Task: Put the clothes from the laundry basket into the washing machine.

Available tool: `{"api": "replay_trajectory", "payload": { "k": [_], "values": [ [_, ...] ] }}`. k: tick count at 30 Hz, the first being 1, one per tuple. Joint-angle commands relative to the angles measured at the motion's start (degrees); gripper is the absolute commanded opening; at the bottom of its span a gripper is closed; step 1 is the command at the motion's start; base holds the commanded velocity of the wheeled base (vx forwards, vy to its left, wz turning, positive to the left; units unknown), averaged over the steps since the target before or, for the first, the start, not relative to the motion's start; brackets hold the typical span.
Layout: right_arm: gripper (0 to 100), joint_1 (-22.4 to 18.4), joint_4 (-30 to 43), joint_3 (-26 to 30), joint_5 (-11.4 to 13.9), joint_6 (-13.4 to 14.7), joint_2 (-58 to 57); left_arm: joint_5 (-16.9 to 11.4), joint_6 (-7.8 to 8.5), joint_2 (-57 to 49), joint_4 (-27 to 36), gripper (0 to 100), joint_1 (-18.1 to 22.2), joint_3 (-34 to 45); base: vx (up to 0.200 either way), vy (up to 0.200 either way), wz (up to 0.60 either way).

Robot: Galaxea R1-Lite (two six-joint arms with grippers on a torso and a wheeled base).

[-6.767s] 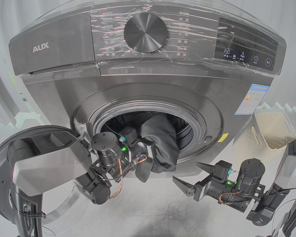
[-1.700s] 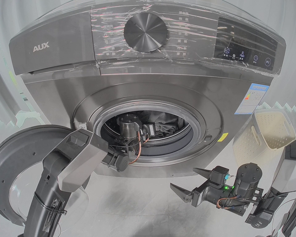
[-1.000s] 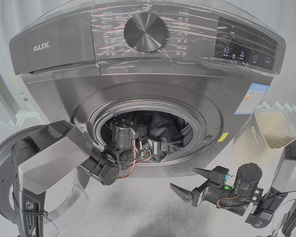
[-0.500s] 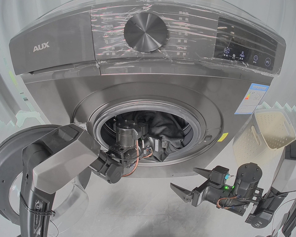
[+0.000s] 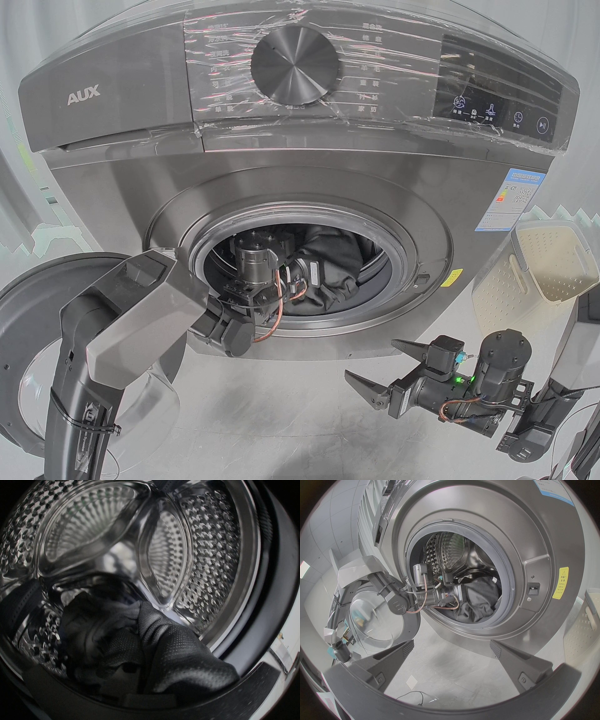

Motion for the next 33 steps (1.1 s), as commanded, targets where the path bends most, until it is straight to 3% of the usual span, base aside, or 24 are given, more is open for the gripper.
{"api": "replay_trajectory", "payload": {
  "k": [1, 9, 18, 19, 21, 22, 23, 24, 25, 27, 33],
  "values": [
    [100, 0.03, -0.03, 0.0, 0.01, -0.01, 0.0, 4.76, -0.5, 5.34, 0.84, 0, 2.1, -13.92, 0.0, 0.0, 0.0],
    [100, 0.03, -0.03, 0.0, 0.01, -0.01, 0.09, 8.36, -2.17, 11.14, 2.95, 0, 4.47, -29.57, 0.0, 0.0, 0.0],
    [100, 0.03, -0.03, -0.09, 0.1, 0.08, 0.7, 8.36, -2.35, 12.98, 3.03, 0, 4.74, -30.09, 0.0, 0.0, 0.0],
    [100, 0.03, -0.03, -0.09, 0.1, 0.08, 0.7, 8.36, -2.43, 12.98, 3.12, 100, 4.65, -29.65, 0.0, 0.0, 0.0],
    [100, 0.03, -0.03, 0.0, 0.1, 0.08, 0.7, 8.36, -3.75, 12.54, 3.56, 100, 4.21, -27.72, 0.0, 0.0, 0.0],
    [100, 0.03, -0.03, 0.0, 0.1, 0.08, 0.7, 8.36, -5.16, 11.58, 4.79, 100, 3.95, -24.82, 0.0, 0.0, 0.0],
    [100, 0.03, -0.03, 0.0, 0.1, 0.08, 0.7, 8.36, -5.33, 11.31, 4.97, 100, 3.95, -24.29, 0.0, 0.0, 0.0],
    [100, 0.03, -0.03, 0.0, 0.1, 0.08, 0.7, 7.4, -7.71, 6.92, 7.96, 100, 2.98, -17.17, 0.0, 0.0, 0.0],
    [100, 0.03, -0.03, 0.0, 0.1, 0.08, 0.79, 6.87, -8.76, 4.81, 9.1, 100, 2.37, -14.54, 0.0, 0.0, 0.0],
    [100, 0.03, -0.03, -0.09, 0.1, 0.08, 0.79, 5.9, -9.47, 4.28, 9.19, 100, 1.93, -13.57, 0.0, 0.0, 0.0],
    [100, 0.03, -0.03, 0.0, 0.1, 0.08, 0.79, 5.99, -9.29, 4.19, 8.4, 100, 2.37, -13.75, 0.0, 0.0, 0.0]
  ]
}}
